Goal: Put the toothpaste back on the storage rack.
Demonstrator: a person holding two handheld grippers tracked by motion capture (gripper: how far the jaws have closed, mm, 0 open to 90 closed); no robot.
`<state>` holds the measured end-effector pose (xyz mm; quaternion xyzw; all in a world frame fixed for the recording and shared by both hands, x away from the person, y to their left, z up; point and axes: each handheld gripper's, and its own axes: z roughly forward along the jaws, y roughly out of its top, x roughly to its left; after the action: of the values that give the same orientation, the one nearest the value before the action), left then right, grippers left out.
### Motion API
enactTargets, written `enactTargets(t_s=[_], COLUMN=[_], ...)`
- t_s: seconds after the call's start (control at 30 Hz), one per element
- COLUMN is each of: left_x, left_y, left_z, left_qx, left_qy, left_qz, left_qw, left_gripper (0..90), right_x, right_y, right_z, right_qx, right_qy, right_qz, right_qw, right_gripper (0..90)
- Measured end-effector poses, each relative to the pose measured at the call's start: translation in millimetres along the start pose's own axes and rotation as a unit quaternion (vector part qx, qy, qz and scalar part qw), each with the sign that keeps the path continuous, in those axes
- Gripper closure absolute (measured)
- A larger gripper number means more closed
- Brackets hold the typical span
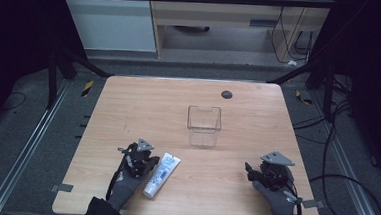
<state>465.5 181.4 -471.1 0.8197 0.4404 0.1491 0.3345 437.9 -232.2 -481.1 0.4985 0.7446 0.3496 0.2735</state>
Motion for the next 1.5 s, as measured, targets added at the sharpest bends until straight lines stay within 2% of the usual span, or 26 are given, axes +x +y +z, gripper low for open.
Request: enactTargets(t_s=[0.13,0.23,0.3,0.47,0.63,0.7,1.07,1.33,1.5], left_x=[3.7,3.7,2.8,-3.4,-11.3,-17.1,-27.0,-28.9,-29.8], left_y=[4.2,5.9,7.8,14.0,17.6,19.4,22.4,28.2,31.6], left_z=[-16.5,-24.3,-28.9,-31.0,-28.5,-24.5,-9.9,1.4,5.9], left_qx=[-0.021,-0.023,-0.027,-0.003,0.020,0.034,0.057,0.088,0.102], left_qy=[0.004,0.005,0.007,0.000,-0.005,-0.007,-0.017,-0.032,-0.029], left_qz=[-0.003,-0.002,-0.003,0.010,0.026,0.038,0.057,0.052,0.055], left_qw=[0.9998,0.9997,0.9996,0.9999,0.9994,0.9986,0.9966,0.9943,0.9928], left_gripper=[76.1,62.9,57.6,41.0,30.7,28.8,24.9,23.2,22.9], right_x=[-1.0,-1.2,-1.2,-1.1,-1.2,-1.4,-2.0,-1.9,-1.3], right_y=[-0.3,-0.4,-0.4,-0.5,-0.6,-0.5,-0.1,0.2,0.5], right_z=[-0.3,-0.4,-0.4,0.1,0.9,1.1,2.0,3.3,3.9], right_qx=[0.001,0.001,0.002,0.003,0.004,0.004,0.005,0.009,0.011], right_qy=[0.000,0.000,0.001,0.002,0.002,0.002,0.005,0.006,0.008], right_qz=[0.000,0.000,0.000,0.000,-0.001,-0.001,0.001,-0.002,0.002], right_qw=[1.0000,1.0000,1.0000,1.0000,1.0000,1.0000,1.0000,0.9999,0.9999], right_gripper=[28.3,28.3,28.3,28.0,27.9,27.9,27.9,27.9,27.9])
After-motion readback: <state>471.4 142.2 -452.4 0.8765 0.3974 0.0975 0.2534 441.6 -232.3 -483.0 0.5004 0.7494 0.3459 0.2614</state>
